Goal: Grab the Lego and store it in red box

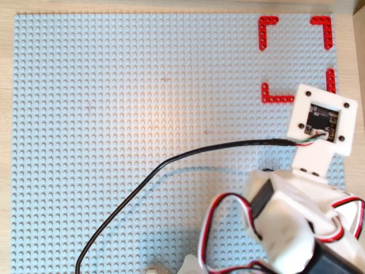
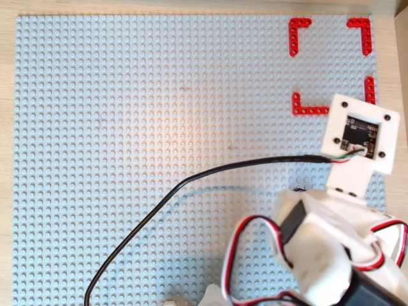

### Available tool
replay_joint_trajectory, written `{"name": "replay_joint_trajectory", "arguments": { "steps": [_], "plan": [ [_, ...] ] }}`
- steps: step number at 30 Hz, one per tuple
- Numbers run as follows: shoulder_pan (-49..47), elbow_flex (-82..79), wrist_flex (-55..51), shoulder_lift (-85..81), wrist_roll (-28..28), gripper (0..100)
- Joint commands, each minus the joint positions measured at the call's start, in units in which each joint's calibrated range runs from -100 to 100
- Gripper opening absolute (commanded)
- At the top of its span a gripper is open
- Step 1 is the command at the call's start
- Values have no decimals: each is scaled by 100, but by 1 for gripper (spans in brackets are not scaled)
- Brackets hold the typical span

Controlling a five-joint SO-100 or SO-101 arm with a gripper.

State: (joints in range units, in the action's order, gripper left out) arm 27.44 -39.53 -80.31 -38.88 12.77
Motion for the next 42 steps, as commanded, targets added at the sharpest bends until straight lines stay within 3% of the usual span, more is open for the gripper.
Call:
{"name": "replay_joint_trajectory", "arguments": {
  "steps": [1,6,18,35,42],
  "plan": [
    [50,-483,522,75,36,15],
    [-121,-1110,1092,92,0,19],
    [-128,-1556,1303,109,-16,23],
    [-150,-1847,1926,134,-105,23],
    [-270,-1747,2233,1016,-110,23]
  ]
}}
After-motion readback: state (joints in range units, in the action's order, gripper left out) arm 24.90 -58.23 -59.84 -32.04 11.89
